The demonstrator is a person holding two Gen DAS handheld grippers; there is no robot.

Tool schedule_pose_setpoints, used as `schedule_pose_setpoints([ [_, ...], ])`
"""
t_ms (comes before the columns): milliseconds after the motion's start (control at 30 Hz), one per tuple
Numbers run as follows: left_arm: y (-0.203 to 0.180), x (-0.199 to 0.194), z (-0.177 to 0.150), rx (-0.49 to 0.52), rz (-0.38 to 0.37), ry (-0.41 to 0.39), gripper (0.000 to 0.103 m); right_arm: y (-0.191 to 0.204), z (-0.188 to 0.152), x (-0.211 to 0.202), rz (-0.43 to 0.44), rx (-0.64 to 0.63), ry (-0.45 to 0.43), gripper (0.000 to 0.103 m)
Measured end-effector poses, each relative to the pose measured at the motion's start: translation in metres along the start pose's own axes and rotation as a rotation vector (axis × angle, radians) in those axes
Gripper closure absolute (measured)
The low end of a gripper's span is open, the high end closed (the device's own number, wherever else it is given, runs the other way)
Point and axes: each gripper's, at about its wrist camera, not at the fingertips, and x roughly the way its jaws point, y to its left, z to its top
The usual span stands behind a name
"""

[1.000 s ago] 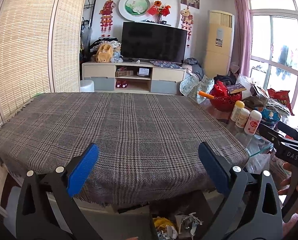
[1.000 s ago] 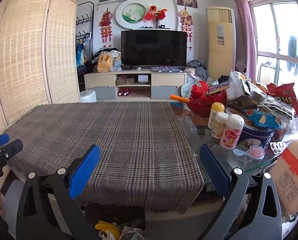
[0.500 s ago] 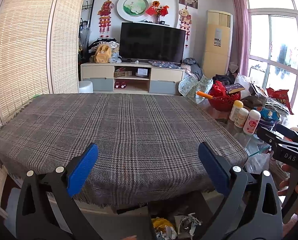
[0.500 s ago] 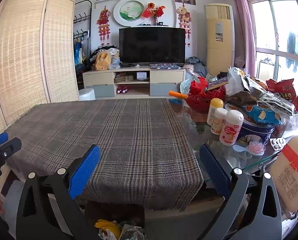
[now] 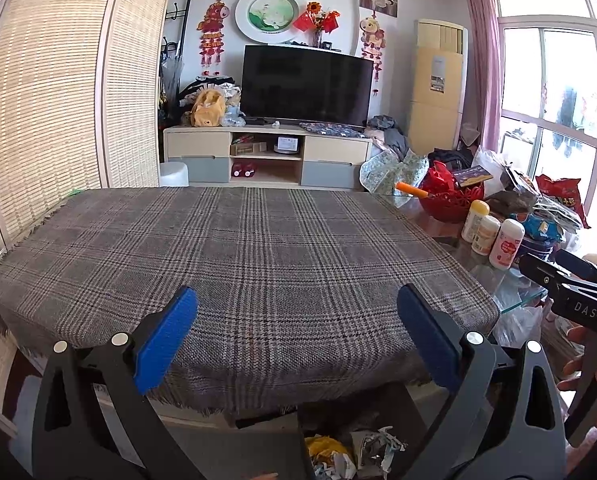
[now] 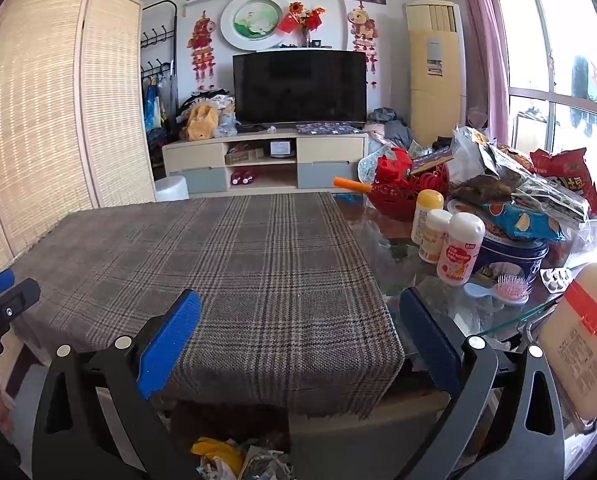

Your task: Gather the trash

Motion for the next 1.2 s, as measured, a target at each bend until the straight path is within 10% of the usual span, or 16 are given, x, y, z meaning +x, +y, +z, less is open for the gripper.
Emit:
schedule_pose_setpoints([
  [1200, 0.001, 0.0029, 0.0001, -0.006, -0.005, 0.002, 0.008, -0.0076, -0.0009, 0.0041, -0.002, 0.018, 0.024, 0.003],
])
